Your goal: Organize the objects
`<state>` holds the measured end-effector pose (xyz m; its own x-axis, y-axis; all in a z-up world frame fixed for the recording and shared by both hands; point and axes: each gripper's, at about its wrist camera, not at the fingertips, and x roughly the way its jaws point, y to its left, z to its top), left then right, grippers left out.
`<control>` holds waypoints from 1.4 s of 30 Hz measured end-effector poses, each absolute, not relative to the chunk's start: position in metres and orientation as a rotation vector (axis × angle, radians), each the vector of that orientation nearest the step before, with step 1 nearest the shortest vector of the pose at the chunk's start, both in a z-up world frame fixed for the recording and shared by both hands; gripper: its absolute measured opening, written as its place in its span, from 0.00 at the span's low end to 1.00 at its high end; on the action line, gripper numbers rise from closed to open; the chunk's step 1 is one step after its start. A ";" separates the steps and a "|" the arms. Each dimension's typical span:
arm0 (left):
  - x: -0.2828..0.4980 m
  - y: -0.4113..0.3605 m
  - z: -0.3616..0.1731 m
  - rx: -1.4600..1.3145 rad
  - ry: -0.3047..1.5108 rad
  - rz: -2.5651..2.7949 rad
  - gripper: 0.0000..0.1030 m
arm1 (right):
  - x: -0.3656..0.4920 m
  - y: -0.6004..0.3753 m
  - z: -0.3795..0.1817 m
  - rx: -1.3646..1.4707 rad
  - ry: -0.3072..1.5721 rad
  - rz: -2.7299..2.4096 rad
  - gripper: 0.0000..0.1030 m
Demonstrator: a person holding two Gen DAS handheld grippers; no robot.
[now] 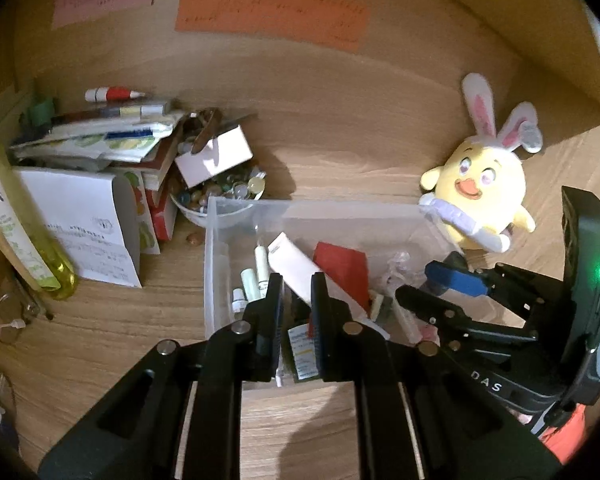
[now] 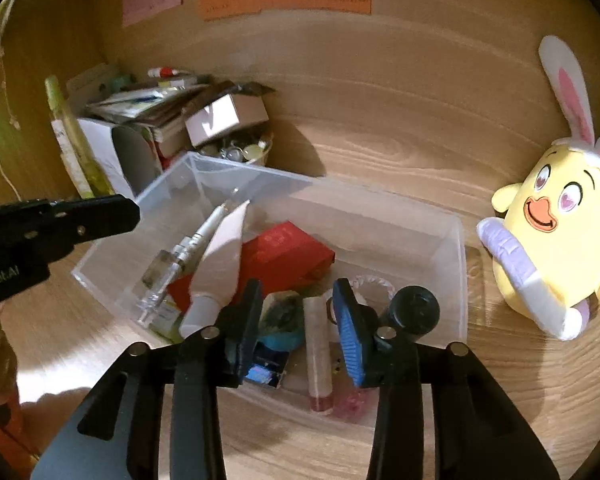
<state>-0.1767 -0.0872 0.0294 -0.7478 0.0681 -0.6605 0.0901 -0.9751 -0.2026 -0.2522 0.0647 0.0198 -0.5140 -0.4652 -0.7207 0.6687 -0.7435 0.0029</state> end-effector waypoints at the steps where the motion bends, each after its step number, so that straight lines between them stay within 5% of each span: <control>1: -0.174 -0.086 0.032 1.093 0.344 -2.916 0.13 | -0.249 0.068 0.024 0.943 0.348 -2.253 0.46; 16: -0.121 -0.050 0.036 0.911 0.198 -3.006 0.85 | -0.197 0.125 0.050 0.788 0.234 -2.338 0.80; 22: -0.105 -0.039 0.026 0.891 0.207 -3.008 0.93 | -0.179 0.145 0.040 0.784 0.212 -2.351 0.83; 42: -0.084 -0.034 -0.004 0.950 0.253 -2.967 0.93 | -0.158 0.159 0.020 0.808 0.195 -2.345 0.84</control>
<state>-0.0839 -0.0342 -0.0036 -0.8152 0.0345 -0.5782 0.0640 -0.9867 -0.1492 -0.1579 0.1593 0.0200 -0.6049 -0.5273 -0.5967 0.6185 -0.7831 0.0650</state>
